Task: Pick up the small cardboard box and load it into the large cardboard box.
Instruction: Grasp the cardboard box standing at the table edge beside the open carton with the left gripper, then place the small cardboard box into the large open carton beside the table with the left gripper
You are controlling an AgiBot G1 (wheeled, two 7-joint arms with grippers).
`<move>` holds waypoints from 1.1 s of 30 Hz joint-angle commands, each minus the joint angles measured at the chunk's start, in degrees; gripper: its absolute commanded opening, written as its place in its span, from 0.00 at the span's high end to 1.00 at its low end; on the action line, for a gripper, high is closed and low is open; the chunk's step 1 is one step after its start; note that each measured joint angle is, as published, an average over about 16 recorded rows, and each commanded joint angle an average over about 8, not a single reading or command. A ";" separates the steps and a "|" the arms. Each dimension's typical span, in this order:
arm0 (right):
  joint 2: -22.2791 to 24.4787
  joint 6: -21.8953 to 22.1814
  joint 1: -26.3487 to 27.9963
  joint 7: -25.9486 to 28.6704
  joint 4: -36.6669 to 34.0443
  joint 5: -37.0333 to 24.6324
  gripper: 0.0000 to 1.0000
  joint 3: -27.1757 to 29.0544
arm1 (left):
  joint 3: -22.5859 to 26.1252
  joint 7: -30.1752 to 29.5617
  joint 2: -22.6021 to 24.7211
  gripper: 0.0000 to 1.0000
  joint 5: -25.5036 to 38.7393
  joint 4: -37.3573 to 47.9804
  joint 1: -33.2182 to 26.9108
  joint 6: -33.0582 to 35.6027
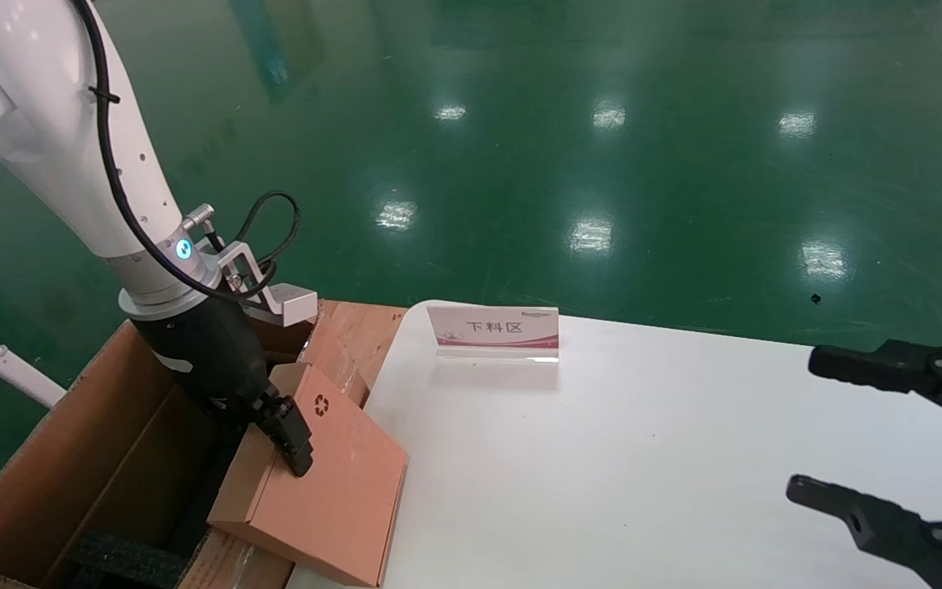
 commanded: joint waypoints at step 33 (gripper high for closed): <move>0.01 -0.01 0.04 -0.05 -0.05 0.04 1.00 -0.08 | -2.41 3.00 -3.02 1.00 1.71 -2.89 -11.36 -3.44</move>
